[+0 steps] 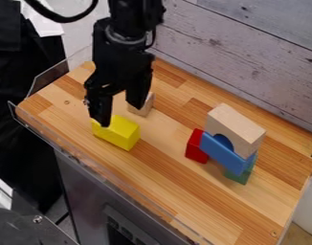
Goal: Put the yellow rectangle on top of the arch.
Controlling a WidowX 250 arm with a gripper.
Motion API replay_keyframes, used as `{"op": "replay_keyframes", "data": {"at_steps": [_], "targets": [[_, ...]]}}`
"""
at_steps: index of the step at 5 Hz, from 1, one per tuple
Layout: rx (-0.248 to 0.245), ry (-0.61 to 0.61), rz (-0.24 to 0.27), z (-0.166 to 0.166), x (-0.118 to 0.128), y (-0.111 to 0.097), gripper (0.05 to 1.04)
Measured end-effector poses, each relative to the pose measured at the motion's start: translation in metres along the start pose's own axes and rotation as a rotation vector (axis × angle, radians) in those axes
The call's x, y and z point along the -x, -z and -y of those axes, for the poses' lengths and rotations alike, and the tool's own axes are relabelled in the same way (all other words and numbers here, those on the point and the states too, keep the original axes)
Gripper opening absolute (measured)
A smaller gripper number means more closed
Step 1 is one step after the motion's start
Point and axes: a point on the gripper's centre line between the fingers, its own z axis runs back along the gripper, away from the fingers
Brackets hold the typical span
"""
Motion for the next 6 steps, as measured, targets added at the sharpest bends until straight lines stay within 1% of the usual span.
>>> {"op": "replay_keyframes", "data": {"at_steps": [1, 2, 3, 6], "targets": [[0.015, -0.047, -0.017, 0.001, -0.004, 0.001, 0.998], [0.002, -0.118, -0.046, -0.008, -0.008, 0.009, 0.998], [0.003, -0.168, -0.057, -0.01, -0.011, 0.011, 0.998], [0.005, -0.238, -0.068, -0.011, -0.009, 0.015, 0.998]]}}
